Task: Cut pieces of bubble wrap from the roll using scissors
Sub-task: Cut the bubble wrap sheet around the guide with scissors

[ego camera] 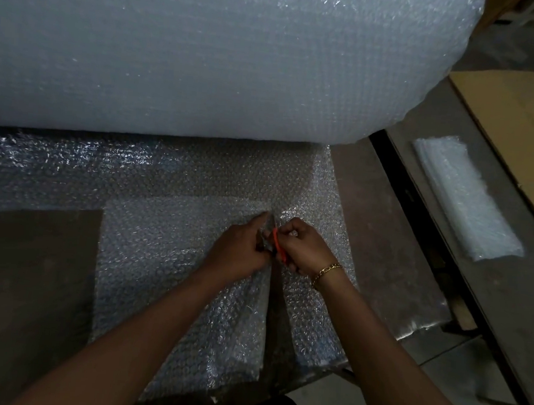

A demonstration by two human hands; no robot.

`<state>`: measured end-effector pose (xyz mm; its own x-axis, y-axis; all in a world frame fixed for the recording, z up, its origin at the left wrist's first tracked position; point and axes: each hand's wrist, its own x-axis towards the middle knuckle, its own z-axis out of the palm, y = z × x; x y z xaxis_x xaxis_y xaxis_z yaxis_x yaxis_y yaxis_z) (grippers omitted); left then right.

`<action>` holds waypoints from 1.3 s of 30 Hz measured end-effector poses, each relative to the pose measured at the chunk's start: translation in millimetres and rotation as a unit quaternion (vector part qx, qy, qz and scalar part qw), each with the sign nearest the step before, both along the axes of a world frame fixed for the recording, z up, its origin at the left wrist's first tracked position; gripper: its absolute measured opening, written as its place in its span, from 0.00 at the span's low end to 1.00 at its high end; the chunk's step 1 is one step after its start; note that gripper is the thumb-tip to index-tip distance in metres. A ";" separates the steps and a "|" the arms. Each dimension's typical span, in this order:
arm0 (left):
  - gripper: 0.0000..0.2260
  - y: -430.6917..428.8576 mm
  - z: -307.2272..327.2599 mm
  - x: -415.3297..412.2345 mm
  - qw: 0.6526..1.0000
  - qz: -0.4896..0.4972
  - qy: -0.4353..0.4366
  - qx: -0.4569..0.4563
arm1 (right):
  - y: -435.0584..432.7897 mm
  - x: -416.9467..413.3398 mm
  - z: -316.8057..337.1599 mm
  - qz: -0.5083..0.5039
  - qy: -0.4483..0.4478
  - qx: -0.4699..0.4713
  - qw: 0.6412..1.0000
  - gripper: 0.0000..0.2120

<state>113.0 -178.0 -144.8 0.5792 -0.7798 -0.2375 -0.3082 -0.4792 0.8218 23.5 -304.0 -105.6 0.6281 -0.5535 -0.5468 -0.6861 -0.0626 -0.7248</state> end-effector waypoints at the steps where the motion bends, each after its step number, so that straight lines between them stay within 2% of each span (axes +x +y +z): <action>1: 0.39 0.1 0.1 -0.2 1.000 0.000 0.003 -0.002 | -0.5 -0.6 -2.1 -0.003 -0.001 -0.001 1.000 0.07; 5: 0.39 0.6 -1.4 -0.1 1.000 -0.002 0.008 -0.005 | -0.9 -4.2 -5.3 -0.017 -0.020 0.007 1.000 0.10; 14: 0.38 1.4 0.9 -0.7 1.000 0.006 0.019 -0.019 | -0.9 5.7 6.2 -0.004 0.004 0.005 1.000 0.05; 19: 0.38 1.5 0.3 0.1 0.999 0.011 0.033 -0.019 | -3.0 12.6 5.8 0.008 0.021 -0.025 0.999 0.09; 31: 0.40 0.7 3.1 0.3 0.999 0.005 0.039 -0.002 | -9.6 4.7 1.5 0.004 -0.010 -0.018 1.000 0.11; 39: 0.43 -2.1 11.4 4.7 0.997 0.004 0.076 0.009 | -10.9 14.6 1.2 0.026 0.027 -0.039 0.999 0.14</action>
